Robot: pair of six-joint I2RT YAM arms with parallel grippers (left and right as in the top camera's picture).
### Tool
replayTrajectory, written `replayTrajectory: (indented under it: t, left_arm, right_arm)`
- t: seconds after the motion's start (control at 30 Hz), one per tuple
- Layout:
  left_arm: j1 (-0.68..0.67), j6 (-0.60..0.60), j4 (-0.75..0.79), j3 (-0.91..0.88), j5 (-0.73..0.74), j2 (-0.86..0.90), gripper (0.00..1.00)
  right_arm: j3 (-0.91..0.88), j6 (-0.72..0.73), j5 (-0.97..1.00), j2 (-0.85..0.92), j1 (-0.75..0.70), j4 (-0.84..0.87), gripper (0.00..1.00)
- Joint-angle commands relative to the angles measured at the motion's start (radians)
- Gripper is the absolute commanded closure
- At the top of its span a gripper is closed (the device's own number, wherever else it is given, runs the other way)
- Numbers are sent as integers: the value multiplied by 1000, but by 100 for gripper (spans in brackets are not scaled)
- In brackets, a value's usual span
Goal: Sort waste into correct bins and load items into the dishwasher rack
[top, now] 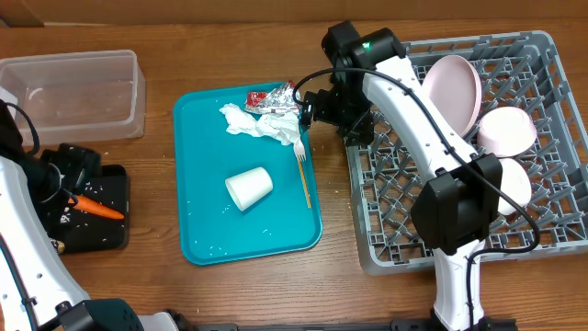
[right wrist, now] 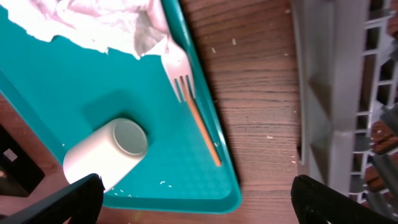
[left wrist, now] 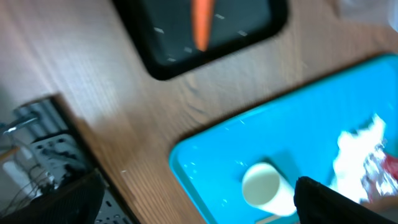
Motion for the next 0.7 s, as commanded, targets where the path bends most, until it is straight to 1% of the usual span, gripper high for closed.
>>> replayTrajectory:
  t: [0.0,0.07,0.17,0.2,0.27,0.3,0.37,0.4,0.5,0.57,0.67]
  left_arm:
    - [-65,178,27,-34,114,5,0]
    - [-117,178,66,-58,85,5,0]
    - [-158,172,87,-65,26,5,0]
    - [-164,150,97,-65,42,5,0]
    - [-174,88,103,-68,150,5,0]
    - [-185,87,112,-76,206,5,0]
    - [-218,135,147,-93,273,5,2]
    - [-244,168,173,-107,280,5,2]
    - [-335,237,259,-164,243,6,0]
    - [-394,232,330,-211,190,13,0]
    - [-435,233,421,-259,184,28,0]
  right_arm:
    - [25,-22,-14,-33,8,14,0]
    - [25,-21,-14,-33,8,29,0]
    - [25,-22,-14,-33,8,29,0]
    - [25,-22,-14,-33,8,29,0]
    - [25,-22,-14,-33,6,29,0]
    - [25,-22,-15,-33,3,29,0]
    - [25,-22,-14,-33,-6,27,0]
    - [25,-22,-15,-33,-14,24,0]
    - [25,-22,-22,-33,-41,19,0]
    - [25,-22,-31,-33,-64,11,0]
    - [25,-57,-84,-33,-98,-15,0]
